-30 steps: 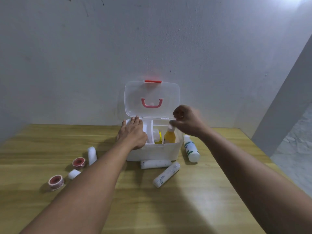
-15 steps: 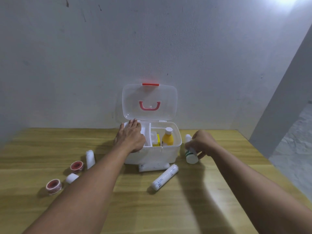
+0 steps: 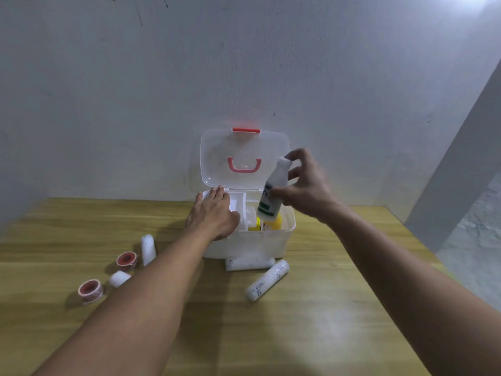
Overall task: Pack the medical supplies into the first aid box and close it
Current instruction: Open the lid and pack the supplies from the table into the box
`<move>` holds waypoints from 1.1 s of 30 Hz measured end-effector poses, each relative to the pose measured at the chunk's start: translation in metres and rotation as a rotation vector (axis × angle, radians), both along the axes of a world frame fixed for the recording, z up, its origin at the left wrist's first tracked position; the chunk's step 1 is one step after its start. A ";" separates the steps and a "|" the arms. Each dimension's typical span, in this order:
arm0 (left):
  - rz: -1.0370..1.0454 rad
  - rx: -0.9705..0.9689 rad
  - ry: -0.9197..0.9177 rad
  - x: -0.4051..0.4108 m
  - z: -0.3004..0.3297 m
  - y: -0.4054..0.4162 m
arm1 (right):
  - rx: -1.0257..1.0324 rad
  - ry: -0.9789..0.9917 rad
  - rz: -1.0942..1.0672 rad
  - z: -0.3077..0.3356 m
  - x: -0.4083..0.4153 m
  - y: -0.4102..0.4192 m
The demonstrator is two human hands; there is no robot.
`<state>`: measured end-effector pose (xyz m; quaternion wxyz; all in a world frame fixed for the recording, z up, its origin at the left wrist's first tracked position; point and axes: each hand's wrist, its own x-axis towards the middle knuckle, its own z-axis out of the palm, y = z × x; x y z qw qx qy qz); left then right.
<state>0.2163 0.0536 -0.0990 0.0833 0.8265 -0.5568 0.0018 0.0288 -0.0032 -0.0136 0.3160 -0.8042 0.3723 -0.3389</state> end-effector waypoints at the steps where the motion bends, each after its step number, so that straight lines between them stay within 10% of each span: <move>1: -0.001 -0.005 -0.005 0.000 0.000 0.000 | -0.036 0.059 0.014 -0.004 0.004 0.004; 14: -0.009 -0.006 0.012 0.000 0.001 -0.001 | -0.317 0.493 0.063 -0.036 0.021 0.006; 33: -0.007 0.013 0.002 -0.001 0.002 -0.001 | -0.328 0.415 0.084 -0.024 -0.011 0.026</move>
